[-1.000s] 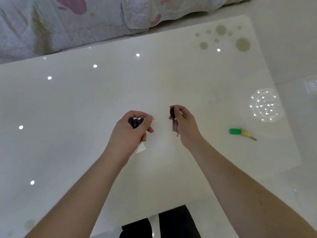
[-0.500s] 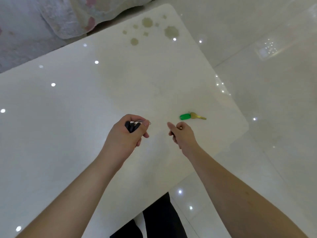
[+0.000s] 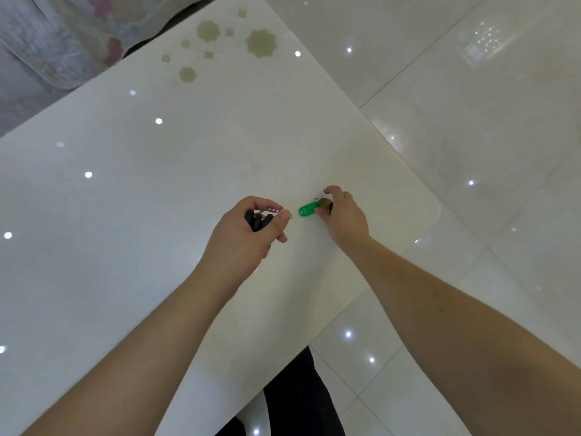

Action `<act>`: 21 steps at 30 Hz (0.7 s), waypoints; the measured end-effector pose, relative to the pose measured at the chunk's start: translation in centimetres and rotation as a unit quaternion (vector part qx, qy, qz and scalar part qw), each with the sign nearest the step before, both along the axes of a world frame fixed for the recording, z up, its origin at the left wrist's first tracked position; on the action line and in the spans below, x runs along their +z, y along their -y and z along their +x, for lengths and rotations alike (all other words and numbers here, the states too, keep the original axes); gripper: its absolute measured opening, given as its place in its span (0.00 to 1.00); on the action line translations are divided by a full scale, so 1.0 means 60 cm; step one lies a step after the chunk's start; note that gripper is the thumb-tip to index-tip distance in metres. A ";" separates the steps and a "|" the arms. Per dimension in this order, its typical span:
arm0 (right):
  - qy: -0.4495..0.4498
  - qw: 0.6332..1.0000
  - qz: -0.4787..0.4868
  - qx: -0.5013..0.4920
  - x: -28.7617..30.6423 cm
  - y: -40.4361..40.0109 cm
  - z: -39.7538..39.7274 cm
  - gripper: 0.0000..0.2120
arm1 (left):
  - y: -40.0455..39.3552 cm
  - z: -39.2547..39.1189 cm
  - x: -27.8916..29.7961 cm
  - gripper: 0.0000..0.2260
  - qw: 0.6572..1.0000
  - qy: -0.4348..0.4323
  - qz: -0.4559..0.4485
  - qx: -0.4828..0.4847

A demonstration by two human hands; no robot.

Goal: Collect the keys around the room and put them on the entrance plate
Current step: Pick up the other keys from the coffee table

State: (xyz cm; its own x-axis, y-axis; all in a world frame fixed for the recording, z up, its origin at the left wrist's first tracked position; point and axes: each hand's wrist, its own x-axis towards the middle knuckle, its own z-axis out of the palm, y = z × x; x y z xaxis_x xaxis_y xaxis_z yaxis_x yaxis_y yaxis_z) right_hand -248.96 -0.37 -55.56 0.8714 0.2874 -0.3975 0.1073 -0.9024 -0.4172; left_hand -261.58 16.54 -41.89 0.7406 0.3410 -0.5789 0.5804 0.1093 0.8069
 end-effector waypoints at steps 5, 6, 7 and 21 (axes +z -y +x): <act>-0.025 1.000 -0.004 -0.015 -0.012 -0.001 0.016 0.16 | 0.011 0.004 -0.014 0.07 1.000 -0.010 0.007 -0.012; -0.033 0.999 -0.009 -0.025 -0.012 0.000 0.017 0.16 | 0.013 0.004 -0.015 0.06 1.000 -0.011 0.007 -0.013; -0.036 0.999 -0.015 -0.024 -0.013 0.002 0.017 0.15 | 0.015 0.003 -0.016 0.06 1.000 -0.011 0.005 -0.013; -0.139 0.977 0.149 -0.058 0.078 0.026 -0.087 0.13 | 0.014 -0.060 0.020 0.05 1.000 0.005 0.004 -0.021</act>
